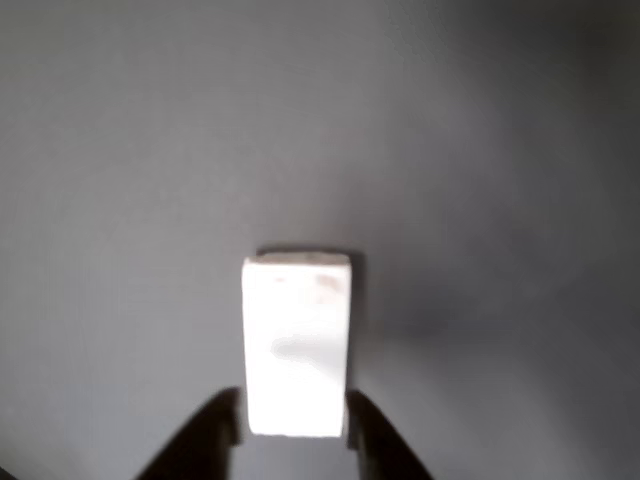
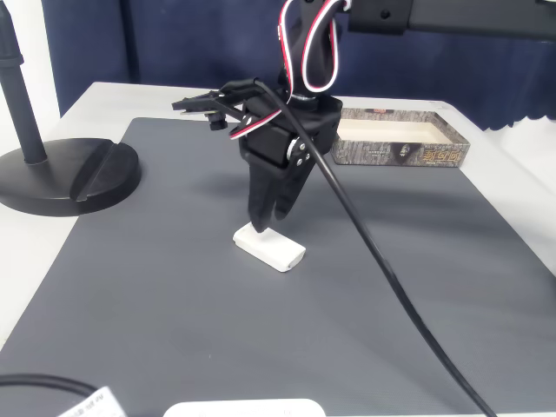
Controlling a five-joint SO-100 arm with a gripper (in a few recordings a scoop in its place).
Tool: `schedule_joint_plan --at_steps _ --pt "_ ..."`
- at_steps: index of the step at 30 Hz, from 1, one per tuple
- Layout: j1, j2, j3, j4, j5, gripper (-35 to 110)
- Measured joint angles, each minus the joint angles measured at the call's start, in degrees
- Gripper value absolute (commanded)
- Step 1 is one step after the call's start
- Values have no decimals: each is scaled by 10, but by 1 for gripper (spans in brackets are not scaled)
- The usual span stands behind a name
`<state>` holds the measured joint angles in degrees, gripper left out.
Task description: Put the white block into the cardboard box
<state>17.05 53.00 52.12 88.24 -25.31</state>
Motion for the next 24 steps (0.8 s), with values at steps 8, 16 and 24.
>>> schedule_joint_plan --at_steps 8,16,24 --pt "12 0 0 4 40 33" --pt "19 0 0 9 80 34" --pt "19 0 2 9 80 35"
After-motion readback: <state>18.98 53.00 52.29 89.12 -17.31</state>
